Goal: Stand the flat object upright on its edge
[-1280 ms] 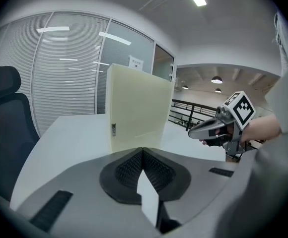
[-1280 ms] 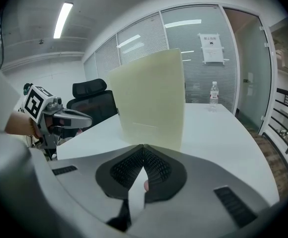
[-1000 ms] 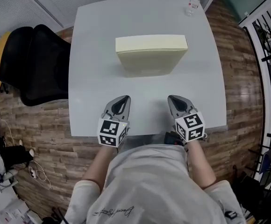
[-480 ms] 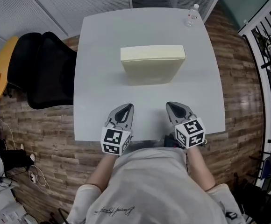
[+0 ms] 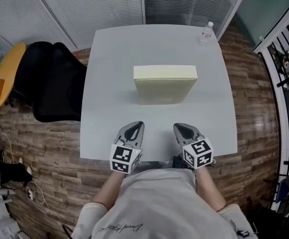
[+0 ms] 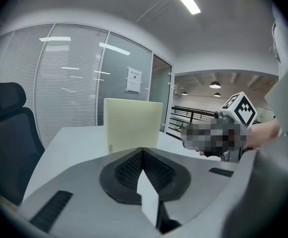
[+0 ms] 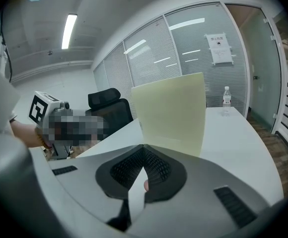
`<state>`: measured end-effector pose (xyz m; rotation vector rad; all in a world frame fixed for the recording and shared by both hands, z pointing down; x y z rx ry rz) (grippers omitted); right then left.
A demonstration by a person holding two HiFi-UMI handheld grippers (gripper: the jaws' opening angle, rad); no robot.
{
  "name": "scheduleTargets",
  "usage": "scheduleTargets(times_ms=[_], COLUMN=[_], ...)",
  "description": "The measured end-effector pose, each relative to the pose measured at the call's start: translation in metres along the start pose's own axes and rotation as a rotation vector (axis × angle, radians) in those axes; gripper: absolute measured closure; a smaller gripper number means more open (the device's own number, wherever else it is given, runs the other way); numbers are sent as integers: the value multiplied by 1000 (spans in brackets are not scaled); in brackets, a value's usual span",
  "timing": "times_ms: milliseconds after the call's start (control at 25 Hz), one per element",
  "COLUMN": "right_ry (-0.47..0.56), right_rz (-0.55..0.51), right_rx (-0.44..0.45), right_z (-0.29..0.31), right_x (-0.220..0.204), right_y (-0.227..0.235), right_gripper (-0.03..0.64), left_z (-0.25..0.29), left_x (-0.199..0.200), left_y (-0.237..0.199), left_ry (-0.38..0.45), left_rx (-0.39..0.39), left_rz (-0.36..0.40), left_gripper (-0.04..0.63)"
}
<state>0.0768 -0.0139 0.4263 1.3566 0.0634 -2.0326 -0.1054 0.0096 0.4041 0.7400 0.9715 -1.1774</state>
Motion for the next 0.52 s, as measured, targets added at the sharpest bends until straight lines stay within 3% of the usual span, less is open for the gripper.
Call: scheduleTargets(times_ms=[520], right_ry=[2], right_rz=[6], right_rx=[2], right_z=[-1], right_x=[0], right_y=[2], right_gripper=[592], left_z=[1], left_x=[1], left_y=[5], left_ry=[7], left_rx=[-15], left_rz=[33], left_gripper=[584])
Point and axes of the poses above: the fingertips, and each gripper's own axes: z forward along the fingers, y to its right, x out of its top, the point moved 5 cm from there along -z, backward along the fingers, and after that the axes turned 12 degrees about x, right-handed, at the moved point
